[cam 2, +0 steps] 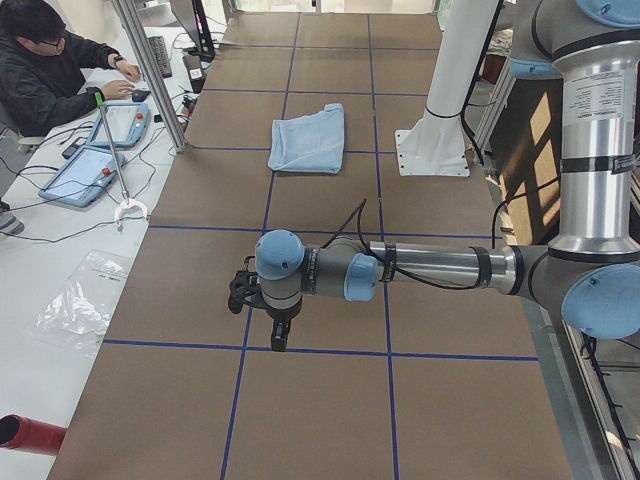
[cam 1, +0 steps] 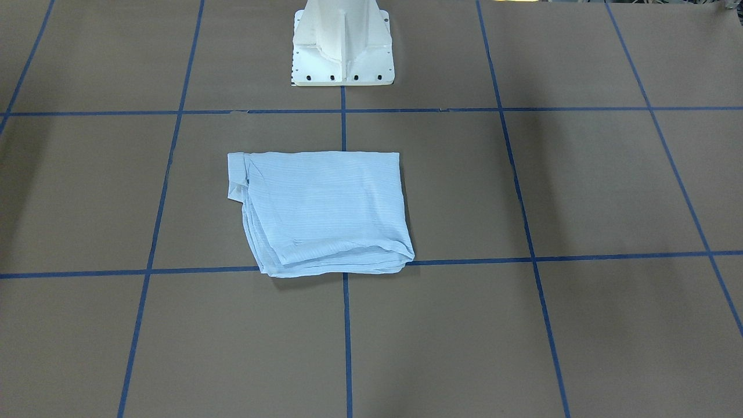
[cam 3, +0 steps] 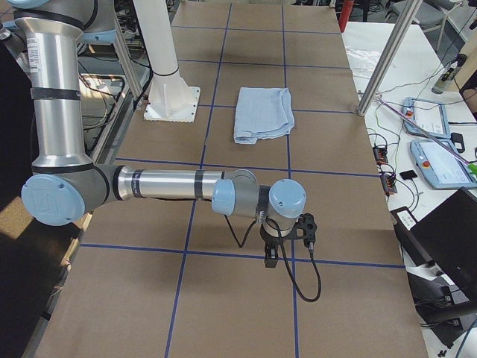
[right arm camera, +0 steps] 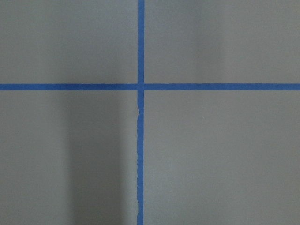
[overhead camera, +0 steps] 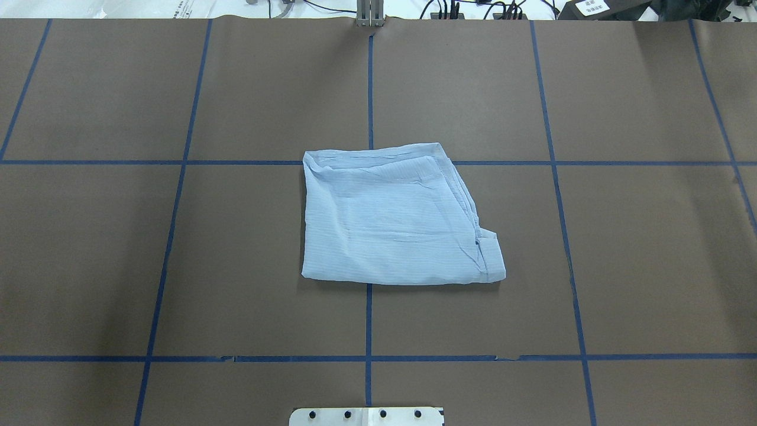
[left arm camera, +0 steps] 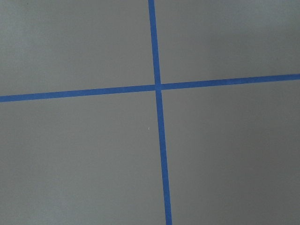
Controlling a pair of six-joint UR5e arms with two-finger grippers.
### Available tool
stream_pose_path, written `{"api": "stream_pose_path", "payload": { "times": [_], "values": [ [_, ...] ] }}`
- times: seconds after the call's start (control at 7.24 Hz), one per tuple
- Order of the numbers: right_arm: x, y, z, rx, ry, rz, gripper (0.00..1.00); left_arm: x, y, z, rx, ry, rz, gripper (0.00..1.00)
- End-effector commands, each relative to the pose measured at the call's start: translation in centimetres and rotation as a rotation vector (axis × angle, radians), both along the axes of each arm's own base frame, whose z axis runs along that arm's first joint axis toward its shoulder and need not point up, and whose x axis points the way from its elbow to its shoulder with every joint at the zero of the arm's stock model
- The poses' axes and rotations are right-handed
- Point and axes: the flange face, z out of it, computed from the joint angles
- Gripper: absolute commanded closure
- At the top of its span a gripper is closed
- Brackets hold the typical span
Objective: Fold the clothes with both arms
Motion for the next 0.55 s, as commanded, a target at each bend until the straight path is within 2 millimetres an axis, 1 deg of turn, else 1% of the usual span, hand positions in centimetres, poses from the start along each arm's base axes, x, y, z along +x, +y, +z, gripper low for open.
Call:
{"api": "stream_pose_path", "payload": {
  "times": [0.0,0.41],
  "values": [
    [0.01,-0.09,-0.08,0.001,0.0,0.001,0.0,0.0,0.0,-0.01,0.0,0.0,0.0,0.0],
    [0.02,-0.32,-0.38,0.008,0.0,0.0,0.0,0.07,-0.15,-0.15,0.003,0.0,0.002,0.01]
  ]
}}
